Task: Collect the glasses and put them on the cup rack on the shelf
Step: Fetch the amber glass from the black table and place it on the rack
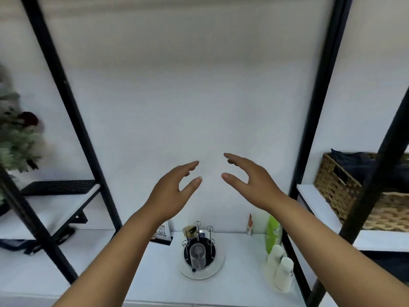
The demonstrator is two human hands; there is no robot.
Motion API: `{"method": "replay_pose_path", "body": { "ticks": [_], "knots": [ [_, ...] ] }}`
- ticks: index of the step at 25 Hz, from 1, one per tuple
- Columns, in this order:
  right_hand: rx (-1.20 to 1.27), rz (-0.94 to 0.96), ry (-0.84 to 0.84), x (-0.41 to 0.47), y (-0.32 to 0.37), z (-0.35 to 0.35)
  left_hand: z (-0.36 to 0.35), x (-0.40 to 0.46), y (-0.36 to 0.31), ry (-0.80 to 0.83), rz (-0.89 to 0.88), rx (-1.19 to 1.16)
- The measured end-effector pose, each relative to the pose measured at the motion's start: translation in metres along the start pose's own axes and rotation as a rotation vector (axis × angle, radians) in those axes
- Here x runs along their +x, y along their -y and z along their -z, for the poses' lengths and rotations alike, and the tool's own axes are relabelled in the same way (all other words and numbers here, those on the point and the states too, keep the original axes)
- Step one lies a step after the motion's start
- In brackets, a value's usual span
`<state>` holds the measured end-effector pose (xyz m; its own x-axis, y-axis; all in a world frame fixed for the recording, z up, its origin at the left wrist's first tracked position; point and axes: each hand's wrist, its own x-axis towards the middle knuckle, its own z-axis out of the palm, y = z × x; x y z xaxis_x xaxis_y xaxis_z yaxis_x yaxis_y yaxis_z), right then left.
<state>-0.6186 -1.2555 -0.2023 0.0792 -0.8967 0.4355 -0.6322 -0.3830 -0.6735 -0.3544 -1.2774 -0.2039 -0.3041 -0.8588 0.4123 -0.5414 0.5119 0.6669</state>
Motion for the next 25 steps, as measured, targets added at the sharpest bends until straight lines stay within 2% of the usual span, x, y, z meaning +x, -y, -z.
{"method": "replay_pose_path", "body": {
  "ticks": [4, 10, 20, 25],
  "knots": [
    [0.001, 0.06, -0.01, -0.024, 0.037, 0.036, 0.018, -0.021, -0.044, -0.037, -0.036, -0.034],
    [-0.041, 0.028, -0.045, -0.058, 0.065, 0.063, 0.027, -0.035, -0.076, -0.002, -0.095, -0.074],
    [-0.175, -0.148, -0.233, -0.114, 0.092, 0.076, -0.003, -0.023, -0.089, 0.214, -0.248, -0.16],
    [-0.285, -0.3, -0.411, -0.183, 0.092, 0.124, -0.056, -0.022, -0.128, 0.363, -0.351, -0.264]
  ]
}}
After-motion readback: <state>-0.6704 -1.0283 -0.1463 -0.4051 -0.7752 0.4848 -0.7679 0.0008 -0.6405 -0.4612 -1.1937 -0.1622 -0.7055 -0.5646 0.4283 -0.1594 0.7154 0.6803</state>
